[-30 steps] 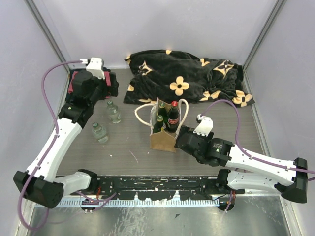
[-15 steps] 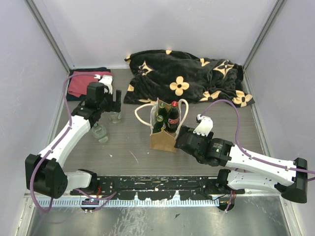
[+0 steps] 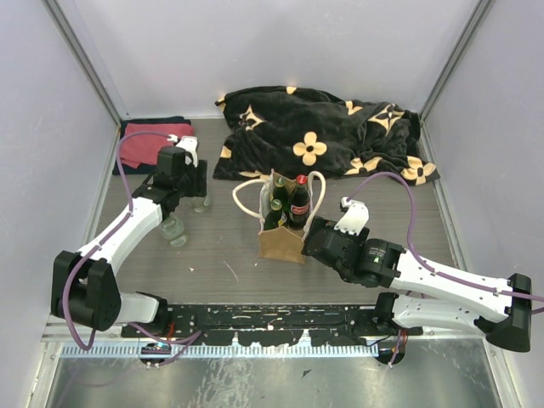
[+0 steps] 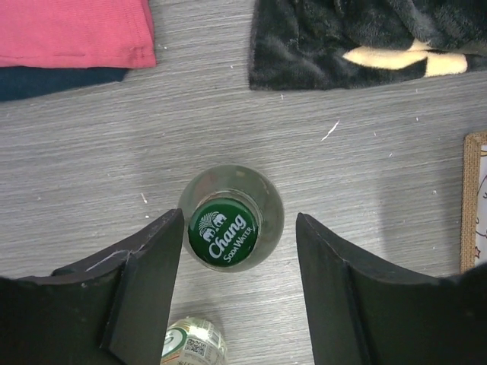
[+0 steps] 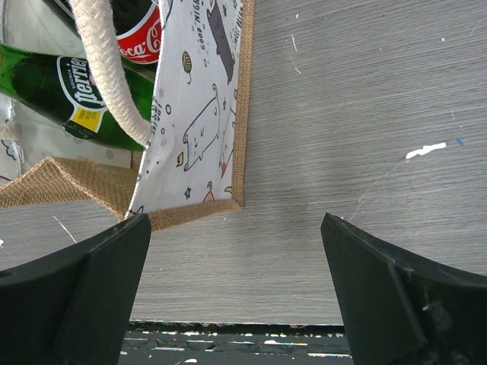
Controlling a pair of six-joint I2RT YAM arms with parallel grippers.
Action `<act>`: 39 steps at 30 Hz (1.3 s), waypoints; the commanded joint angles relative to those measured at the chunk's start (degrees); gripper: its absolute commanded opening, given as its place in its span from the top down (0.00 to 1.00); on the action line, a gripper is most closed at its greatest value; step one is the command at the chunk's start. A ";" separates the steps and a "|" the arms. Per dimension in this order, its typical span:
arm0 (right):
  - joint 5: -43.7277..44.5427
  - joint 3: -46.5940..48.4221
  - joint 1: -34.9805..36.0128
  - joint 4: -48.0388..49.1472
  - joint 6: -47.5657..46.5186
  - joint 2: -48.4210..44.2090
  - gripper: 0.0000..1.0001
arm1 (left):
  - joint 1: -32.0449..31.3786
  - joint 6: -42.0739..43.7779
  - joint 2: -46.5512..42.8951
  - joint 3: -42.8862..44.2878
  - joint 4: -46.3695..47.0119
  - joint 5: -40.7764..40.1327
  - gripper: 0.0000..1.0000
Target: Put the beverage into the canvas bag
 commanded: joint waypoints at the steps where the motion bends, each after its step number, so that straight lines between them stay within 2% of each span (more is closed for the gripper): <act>1: 0.61 0.24 -0.19 1.82 -0.17 -0.89 0.00 | 0.07 -0.65 0.43 -1.20 4.35 0.47 0.37; 6: 0.61 0.28 -0.28 1.85 -0.17 -0.88 0.00 | 0.07 -0.34 0.50 -1.81 4.85 1.04 0.58; 10: 0.52 0.32 -0.28 1.88 -0.17 -0.63 0.00 | 0.09 0.17 0.42 -2.47 5.53 1.43 0.96; 11: 0.44 0.29 -0.28 1.84 -0.17 -0.59 0.00 | 0.08 0.29 0.29 -2.45 5.56 1.57 1.00; 21: 0.30 0.50 -0.28 2.13 0.01 0.27 0.00 | 0.08 4.14 -3.77 -1.16 5.98 3.64 1.00; 28: -0.18 0.66 -0.29 2.45 -0.25 0.81 0.00 | 0.06 3.77 -3.78 -0.66 4.84 4.97 1.00; 29: -0.23 0.67 -0.28 2.45 -0.25 0.79 0.00 | 0.03 3.70 -3.82 -0.62 4.51 5.21 0.93; 30: -0.27 0.64 -0.29 2.55 -0.21 0.71 0.00 | 0.07 3.55 -3.78 -0.68 4.14 5.29 0.81; 31: -0.25 0.61 -0.28 2.46 -0.17 0.70 0.00 | 0.08 3.37 -3.75 -0.76 3.76 5.29 0.76; 34: -0.19 0.55 -0.28 2.47 -0.17 0.69 0.00 | 0.06 3.22 -3.46 -1.71 3.76 5.38 0.73; 36: -0.18 0.54 -0.28 2.45 -0.17 0.64 0.00 | 0.06 3.13 -3.28 -2.03 3.86 5.39 0.58; 39: -0.18 0.38 -0.28 2.56 -0.17 0.71 0.00 | 0.07 3.22 -2.87 -1.81 4.09 5.22 0.45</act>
